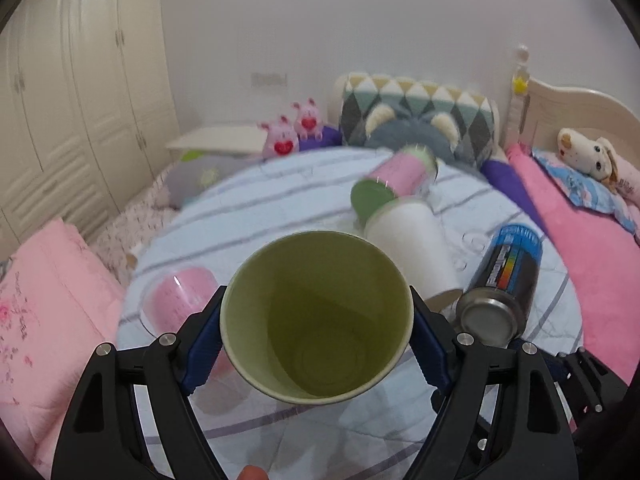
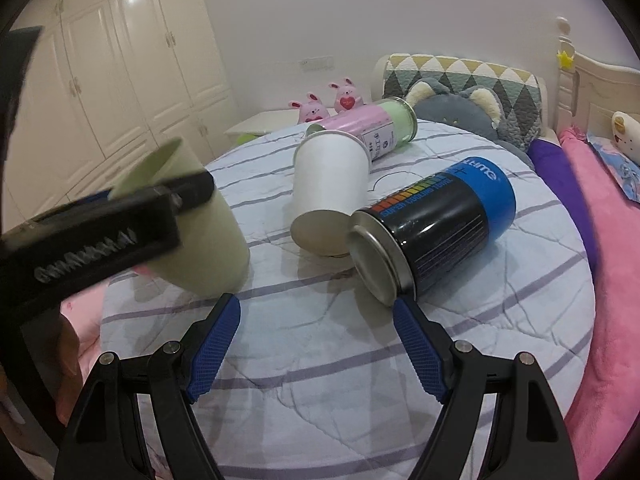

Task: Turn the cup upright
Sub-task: 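Lower the upright green cup onto the bed and open the right gripper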

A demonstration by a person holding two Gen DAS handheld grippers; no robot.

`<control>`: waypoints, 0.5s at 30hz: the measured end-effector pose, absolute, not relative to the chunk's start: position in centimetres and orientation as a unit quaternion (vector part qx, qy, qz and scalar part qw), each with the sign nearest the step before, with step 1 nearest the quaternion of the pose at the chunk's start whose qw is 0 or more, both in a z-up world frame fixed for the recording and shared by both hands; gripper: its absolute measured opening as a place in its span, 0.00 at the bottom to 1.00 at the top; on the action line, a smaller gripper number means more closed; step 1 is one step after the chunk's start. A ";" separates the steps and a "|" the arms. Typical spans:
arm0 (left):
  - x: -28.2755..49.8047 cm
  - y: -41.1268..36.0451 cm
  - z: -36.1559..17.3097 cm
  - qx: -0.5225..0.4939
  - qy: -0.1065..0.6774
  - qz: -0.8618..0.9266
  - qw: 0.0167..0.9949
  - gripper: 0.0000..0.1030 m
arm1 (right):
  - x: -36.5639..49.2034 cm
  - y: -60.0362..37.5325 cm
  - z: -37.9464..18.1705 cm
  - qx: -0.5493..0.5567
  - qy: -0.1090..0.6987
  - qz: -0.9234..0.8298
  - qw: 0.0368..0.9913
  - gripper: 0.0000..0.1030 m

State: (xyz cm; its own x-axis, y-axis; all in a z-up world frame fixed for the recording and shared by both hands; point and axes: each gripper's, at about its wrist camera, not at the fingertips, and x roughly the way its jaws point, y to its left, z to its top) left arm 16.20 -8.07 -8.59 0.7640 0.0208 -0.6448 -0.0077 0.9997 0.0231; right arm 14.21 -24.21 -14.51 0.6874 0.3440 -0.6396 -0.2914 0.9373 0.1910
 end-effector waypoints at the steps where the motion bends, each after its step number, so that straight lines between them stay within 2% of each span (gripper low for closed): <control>1: 16.2 -7.9 -8.6 0.006 0.339 0.008 0.941 0.81 | 14.2 -24.1 -14.5 0.035 0.356 0.172 0.918 0.78; 15: 16.2 -7.6 -8.6 -0.009 0.349 0.006 0.937 0.81 | 13.9 -23.5 -13.9 0.022 0.357 0.155 0.921 0.78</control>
